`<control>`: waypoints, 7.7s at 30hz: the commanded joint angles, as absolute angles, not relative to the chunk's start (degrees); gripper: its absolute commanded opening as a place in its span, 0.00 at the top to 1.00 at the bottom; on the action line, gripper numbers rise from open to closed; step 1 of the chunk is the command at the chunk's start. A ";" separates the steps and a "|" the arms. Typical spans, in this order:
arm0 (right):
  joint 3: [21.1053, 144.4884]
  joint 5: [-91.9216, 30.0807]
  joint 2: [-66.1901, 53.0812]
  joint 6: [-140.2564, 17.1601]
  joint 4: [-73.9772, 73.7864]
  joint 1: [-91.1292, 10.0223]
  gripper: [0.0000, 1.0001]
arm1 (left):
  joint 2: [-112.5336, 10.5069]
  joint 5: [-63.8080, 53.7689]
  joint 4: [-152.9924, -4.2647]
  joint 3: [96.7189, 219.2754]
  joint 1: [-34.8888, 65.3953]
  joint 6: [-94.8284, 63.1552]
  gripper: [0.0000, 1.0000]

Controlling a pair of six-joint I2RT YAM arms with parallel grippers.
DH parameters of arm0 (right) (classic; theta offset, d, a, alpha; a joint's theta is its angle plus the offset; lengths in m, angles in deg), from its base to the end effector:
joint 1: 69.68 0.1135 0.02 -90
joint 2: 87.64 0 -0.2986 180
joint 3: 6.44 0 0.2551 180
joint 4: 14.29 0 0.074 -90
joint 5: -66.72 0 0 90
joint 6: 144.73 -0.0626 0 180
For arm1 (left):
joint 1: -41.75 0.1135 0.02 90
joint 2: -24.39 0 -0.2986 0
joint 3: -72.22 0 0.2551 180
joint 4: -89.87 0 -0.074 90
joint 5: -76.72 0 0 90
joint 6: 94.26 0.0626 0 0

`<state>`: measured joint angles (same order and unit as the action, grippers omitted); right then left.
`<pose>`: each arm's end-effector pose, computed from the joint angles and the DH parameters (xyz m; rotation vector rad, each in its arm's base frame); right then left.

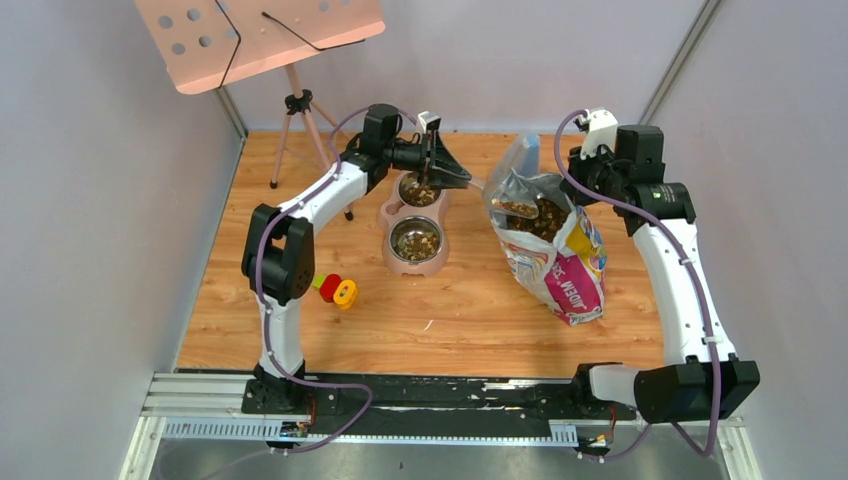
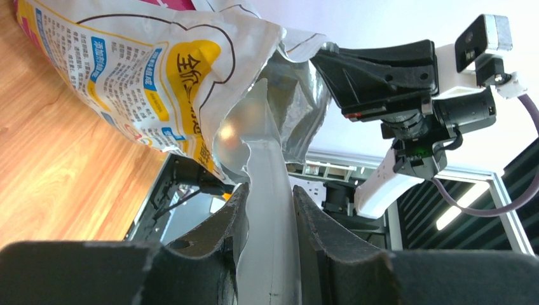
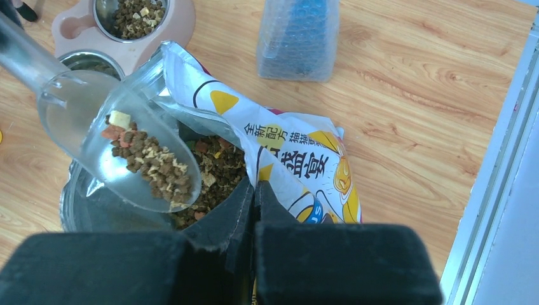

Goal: Serve the pet food

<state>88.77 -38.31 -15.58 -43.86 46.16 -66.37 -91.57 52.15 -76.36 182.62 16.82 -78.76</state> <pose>0.2682 0.0318 0.4164 -0.4142 2.1652 0.2177 0.4285 -0.2620 0.3241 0.0122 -2.3372 2.0338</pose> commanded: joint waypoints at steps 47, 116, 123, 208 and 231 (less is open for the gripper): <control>91.18 -38.48 -13.48 -42.43 41.85 -66.50 1.00 | -62.16 55.91 -70.60 151.09 41.34 -69.16 1.00; 86.57 -38.05 -17.41 -41.73 40.18 -66.54 1.00 | -58.69 30.61 -42.45 152.26 42.43 -20.84 1.00; 86.55 -37.88 -17.63 -41.73 40.18 -66.60 1.00 | -58.90 30.27 -41.90 153.12 39.31 -19.80 1.00; 84.80 -38.54 -18.71 -41.91 39.21 -67.46 1.00 | -84.70 25.13 -15.39 157.64 32.88 -9.17 0.34; 83.62 -38.46 -19.87 -41.72 39.65 -67.57 1.00 | -67.58 25.27 -14.77 156.49 31.94 -4.59 0.25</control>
<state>84.11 -38.37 -18.47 -42.44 41.09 -67.13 -75.13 23.93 -15.18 157.11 32.74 -8.22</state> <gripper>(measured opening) 0.017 0.749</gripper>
